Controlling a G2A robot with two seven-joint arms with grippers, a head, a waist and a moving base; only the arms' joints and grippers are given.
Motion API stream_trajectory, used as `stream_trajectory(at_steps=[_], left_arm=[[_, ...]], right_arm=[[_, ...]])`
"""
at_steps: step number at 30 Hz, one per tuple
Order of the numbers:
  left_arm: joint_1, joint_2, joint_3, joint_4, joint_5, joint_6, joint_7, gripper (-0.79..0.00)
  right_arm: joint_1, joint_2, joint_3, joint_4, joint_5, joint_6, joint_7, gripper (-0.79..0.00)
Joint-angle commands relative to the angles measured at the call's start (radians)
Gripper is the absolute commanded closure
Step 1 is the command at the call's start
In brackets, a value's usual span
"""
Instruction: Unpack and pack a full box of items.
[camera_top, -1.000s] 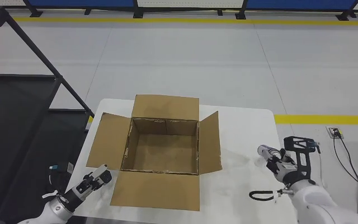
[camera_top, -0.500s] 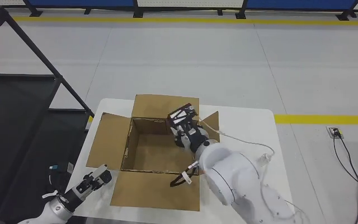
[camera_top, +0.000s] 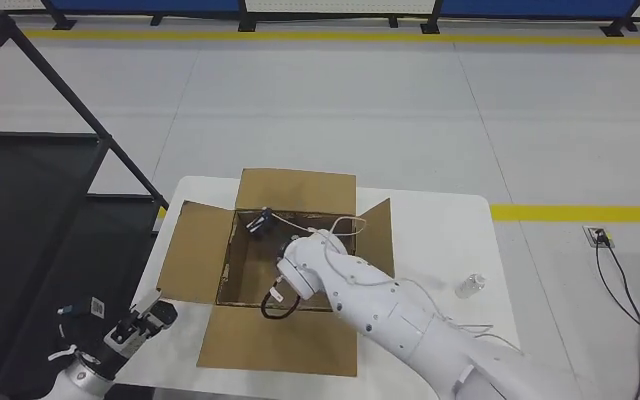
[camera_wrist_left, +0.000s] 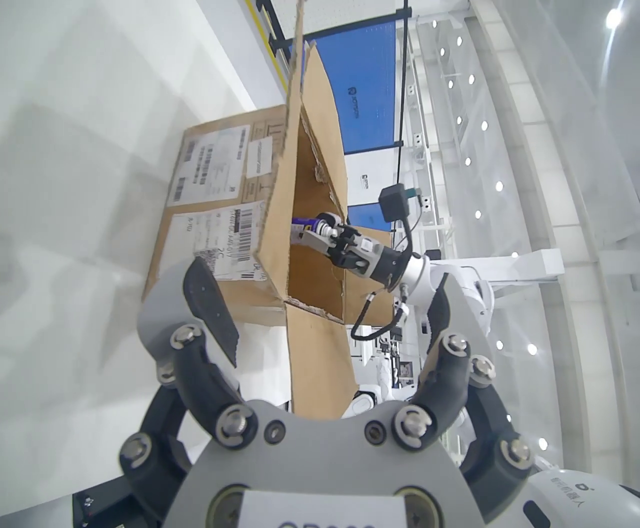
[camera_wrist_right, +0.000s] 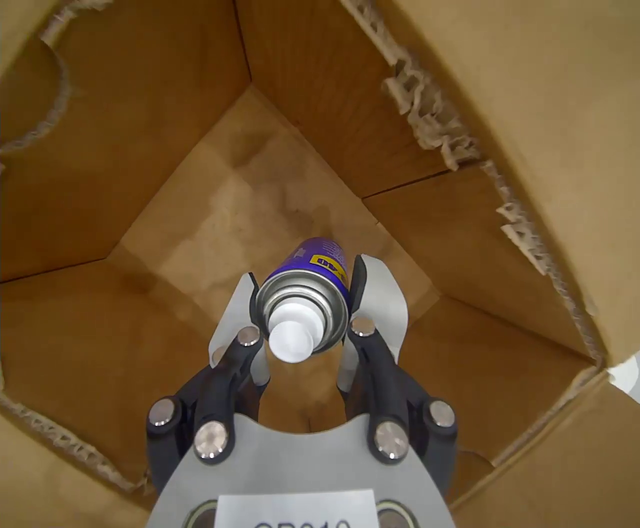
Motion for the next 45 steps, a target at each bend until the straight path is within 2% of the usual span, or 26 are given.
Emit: stream_trajectory(at_steps=[1, 6, 7, 8, 9, 10, 11, 12, 14, 20, 24, 27, 31, 35, 39, 42, 45], left_arm=[[-0.003, 0.000, -0.006, 0.010, -0.012, 0.008, 0.002, -0.785], [-0.012, 0.001, -0.004, 0.010, -0.004, 0.014, -0.009, -0.785], [-0.014, 0.002, 0.000, 0.010, 0.002, 0.016, -0.011, -0.785], [-0.017, 0.002, 0.003, 0.009, 0.005, 0.017, -0.012, -0.785], [-0.019, 0.002, 0.007, 0.009, 0.010, 0.018, -0.013, -0.785], [-0.022, 0.002, 0.010, 0.009, 0.014, 0.019, -0.014, -0.785], [-0.024, 0.002, 0.013, 0.009, 0.018, 0.021, -0.015, -0.785], [-0.027, 0.002, 0.015, 0.008, 0.020, 0.021, -0.017, -0.785], [-0.031, 0.003, 0.017, 0.009, 0.024, 0.023, -0.020, -0.785], [-0.041, 0.004, 0.020, 0.011, 0.030, 0.026, -0.027, -0.785], [-0.047, 0.005, 0.023, 0.013, 0.031, 0.029, -0.027, -0.785], [-0.054, 0.005, 0.027, 0.013, 0.033, 0.034, -0.030, -0.785], [-0.068, 0.006, 0.035, 0.011, 0.042, 0.045, -0.034, -0.785], [-0.082, 0.008, 0.044, 0.005, 0.055, 0.054, -0.037, -0.785], [-0.092, 0.009, 0.058, -0.005, 0.066, 0.061, -0.044, -0.785], [-0.096, 0.008, 0.072, -0.012, 0.072, 0.067, -0.045, -0.785], [-0.103, 0.009, 0.081, -0.010, 0.077, 0.073, -0.041, -0.785]], right_arm=[[0.009, -0.031, -0.014, 0.078, 0.018, -0.010, -0.017, 0.000], [0.026, -0.092, -0.021, 0.200, 0.082, -0.060, -0.043, -0.018], [0.030, -0.101, -0.018, 0.218, 0.096, -0.071, -0.045, -0.234], [0.036, -0.110, -0.017, 0.235, 0.104, -0.082, -0.047, -0.354], [0.039, -0.118, -0.014, 0.250, 0.116, -0.093, -0.052, -0.385], [0.044, -0.126, -0.012, 0.265, 0.122, -0.102, -0.056, -0.453], [0.048, -0.132, -0.011, 0.279, 0.124, -0.105, -0.060, -0.585], [0.052, -0.139, -0.011, 0.292, 0.124, -0.106, -0.063, -0.683], [0.061, -0.150, -0.009, 0.311, 0.124, -0.109, -0.069, -0.785], [0.083, -0.169, 0.008, 0.332, 0.118, -0.111, -0.083, -0.785], [0.098, -0.166, 0.031, 0.282, 0.096, -0.082, -0.106, -0.785], [0.100, -0.143, 0.072, 0.182, 0.078, -0.056, -0.112, -0.785], [0.054, -0.084, 0.136, -0.042, -0.025, 0.008, -0.051, -0.785], [-0.090, 0.003, 0.234, -0.401, -0.229, 0.075, 0.047, -0.785], [-0.313, 0.090, 0.394, -0.771, -0.499, 0.090, 0.132, -0.785], [-0.502, 0.138, 0.546, -1.014, -0.654, 0.070, 0.133, -0.785], [-0.677, 0.169, 0.698, -1.171, -0.841, 0.102, 0.082, -0.785]])
